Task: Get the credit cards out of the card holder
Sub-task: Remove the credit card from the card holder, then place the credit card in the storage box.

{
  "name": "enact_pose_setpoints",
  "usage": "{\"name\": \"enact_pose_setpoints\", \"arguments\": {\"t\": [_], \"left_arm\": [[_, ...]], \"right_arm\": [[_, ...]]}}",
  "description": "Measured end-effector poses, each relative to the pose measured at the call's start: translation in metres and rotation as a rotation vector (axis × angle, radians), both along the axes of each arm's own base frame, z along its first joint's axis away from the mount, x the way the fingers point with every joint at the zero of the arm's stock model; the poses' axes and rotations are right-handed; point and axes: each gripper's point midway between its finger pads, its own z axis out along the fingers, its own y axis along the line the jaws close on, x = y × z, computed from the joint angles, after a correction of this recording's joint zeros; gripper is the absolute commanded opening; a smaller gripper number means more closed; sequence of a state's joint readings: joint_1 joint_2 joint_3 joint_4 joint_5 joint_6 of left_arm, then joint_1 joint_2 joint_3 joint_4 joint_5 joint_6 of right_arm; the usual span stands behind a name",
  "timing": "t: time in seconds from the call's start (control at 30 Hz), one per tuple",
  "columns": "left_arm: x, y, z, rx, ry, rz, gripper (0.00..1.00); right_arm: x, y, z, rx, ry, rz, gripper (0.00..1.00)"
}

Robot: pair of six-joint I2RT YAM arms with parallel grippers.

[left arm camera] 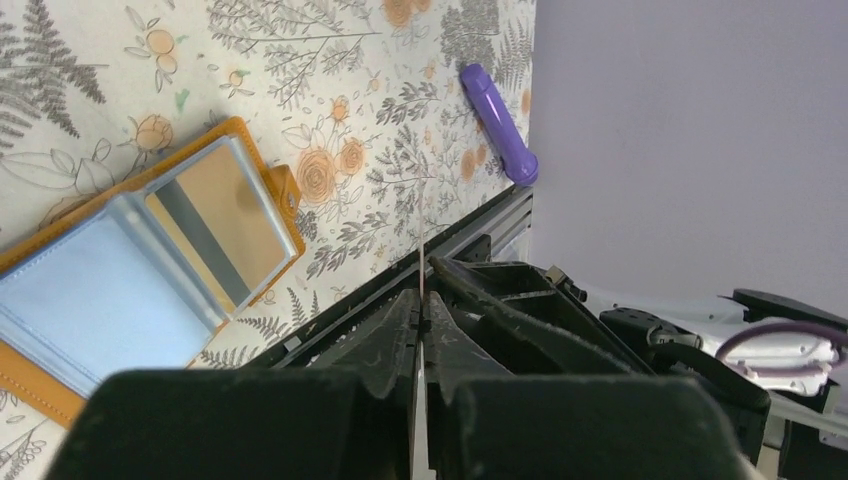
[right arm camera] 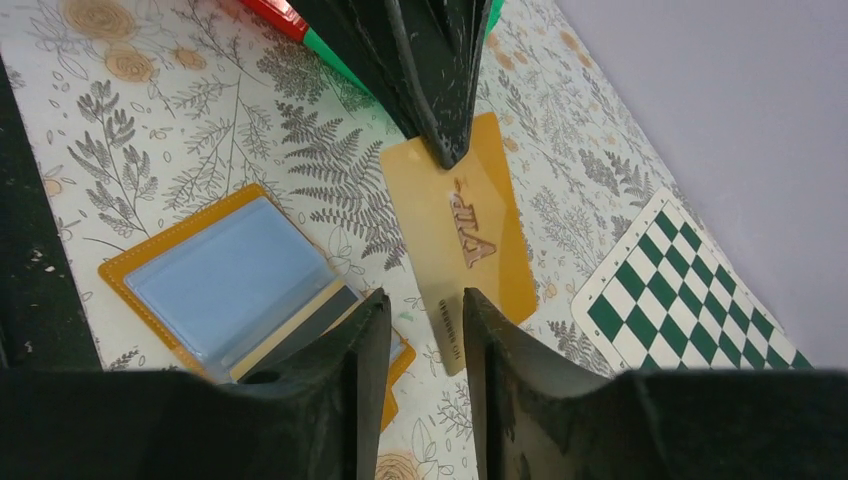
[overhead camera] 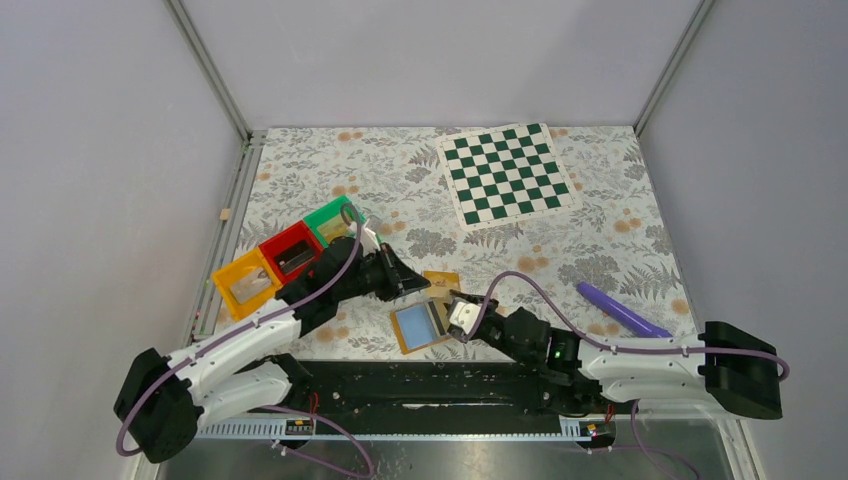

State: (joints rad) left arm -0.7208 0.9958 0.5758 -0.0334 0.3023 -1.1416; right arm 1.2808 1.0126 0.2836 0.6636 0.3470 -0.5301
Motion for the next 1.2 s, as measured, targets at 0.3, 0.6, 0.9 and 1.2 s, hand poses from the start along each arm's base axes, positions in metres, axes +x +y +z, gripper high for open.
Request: {"name": "enact_pose_setpoints", "arguments": {"t": [0.3,0.6,0.9,1.2], "left_arm": [[0.000,0.007,0.023,-0.013,-0.277,-0.053,0.00],[-0.005,0.017,0.032,0.072,-0.510,-0.150,0.00],[-0.028,0.017,0.035,0.113,-0.591,-0.333,0.00],[-0.056,0.009,0.026,0.062,-0.556,-0.514,0.00]], "right_arm": [[-0.012,-0.016,0.008,0.153,0.127,-0.020,0.62],[-0.026,-0.033,0.043,0.472,0.453,-0.106,0.68],[-0.005,-0.046,0.110,0.495,0.618,-0.122,0.61],[-0.016,-0.008,0.090,0.276,0.951,0.103,0.50]]}}
